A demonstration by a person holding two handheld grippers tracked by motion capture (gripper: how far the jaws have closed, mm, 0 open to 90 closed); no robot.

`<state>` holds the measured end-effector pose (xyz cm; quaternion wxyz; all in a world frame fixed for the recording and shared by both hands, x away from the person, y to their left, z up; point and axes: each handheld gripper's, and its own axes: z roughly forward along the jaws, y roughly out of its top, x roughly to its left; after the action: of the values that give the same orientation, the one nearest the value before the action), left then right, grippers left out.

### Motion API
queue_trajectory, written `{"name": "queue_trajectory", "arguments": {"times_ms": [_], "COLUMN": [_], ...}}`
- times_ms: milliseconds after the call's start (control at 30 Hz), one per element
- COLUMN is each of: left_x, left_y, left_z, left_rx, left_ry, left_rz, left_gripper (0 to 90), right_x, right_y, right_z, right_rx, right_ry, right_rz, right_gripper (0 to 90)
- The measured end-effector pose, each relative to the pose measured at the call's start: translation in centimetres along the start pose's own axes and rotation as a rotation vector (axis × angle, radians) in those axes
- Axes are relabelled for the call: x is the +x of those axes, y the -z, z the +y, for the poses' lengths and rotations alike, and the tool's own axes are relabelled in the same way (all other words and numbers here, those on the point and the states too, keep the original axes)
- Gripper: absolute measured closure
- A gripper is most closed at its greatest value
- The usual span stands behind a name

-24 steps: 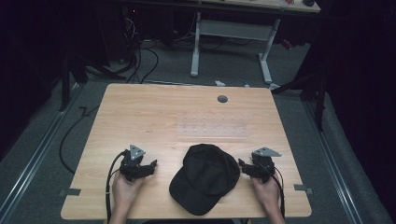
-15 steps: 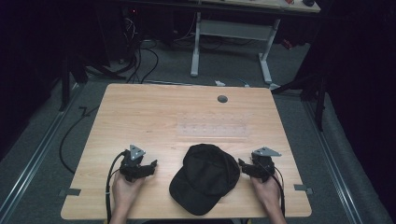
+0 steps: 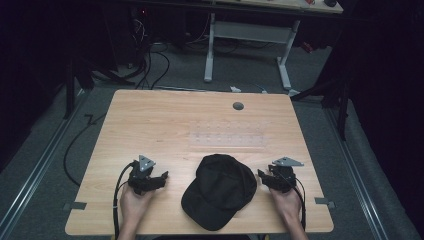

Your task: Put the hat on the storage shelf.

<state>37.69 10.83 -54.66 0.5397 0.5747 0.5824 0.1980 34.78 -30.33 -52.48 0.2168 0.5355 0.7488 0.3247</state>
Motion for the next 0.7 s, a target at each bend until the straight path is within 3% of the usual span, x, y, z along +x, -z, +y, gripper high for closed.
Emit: {"name": "queue_trajectory", "arguments": {"times_ms": [133, 167, 333, 367, 700], "left_x": [0.0, 0.0, 0.0, 0.0, 0.0], "left_y": [0.0, 0.0, 0.0, 0.0, 0.0], "left_z": [0.0, 0.0, 0.0, 0.0, 0.0], "left_rx": [0.000, 0.000, 0.000, 0.000, -0.001], "left_ry": [0.000, 0.001, 0.004, 0.004, 0.001], "left_rz": [0.000, 0.000, -0.001, -0.001, 0.001], "left_gripper": [29.2, 29.2, 29.2, 29.2, 29.2], "right_x": [0.0, 0.0, 0.2, 0.5, 3.2], "right_y": [0.8, 1.6, 2.9, 3.6, 5.8], "right_z": [-0.2, -0.2, -0.2, -0.3, -0.3], "right_rx": [-0.044, -0.081, -0.122, -0.131, -0.175], "right_ry": [0.004, 0.004, -0.012, -0.012, 0.037], "right_rz": [-0.003, 0.005, 0.049, 0.078, 0.179], "right_gripper": [51.4, 51.0, 49.2, 48.1, 46.3]}}
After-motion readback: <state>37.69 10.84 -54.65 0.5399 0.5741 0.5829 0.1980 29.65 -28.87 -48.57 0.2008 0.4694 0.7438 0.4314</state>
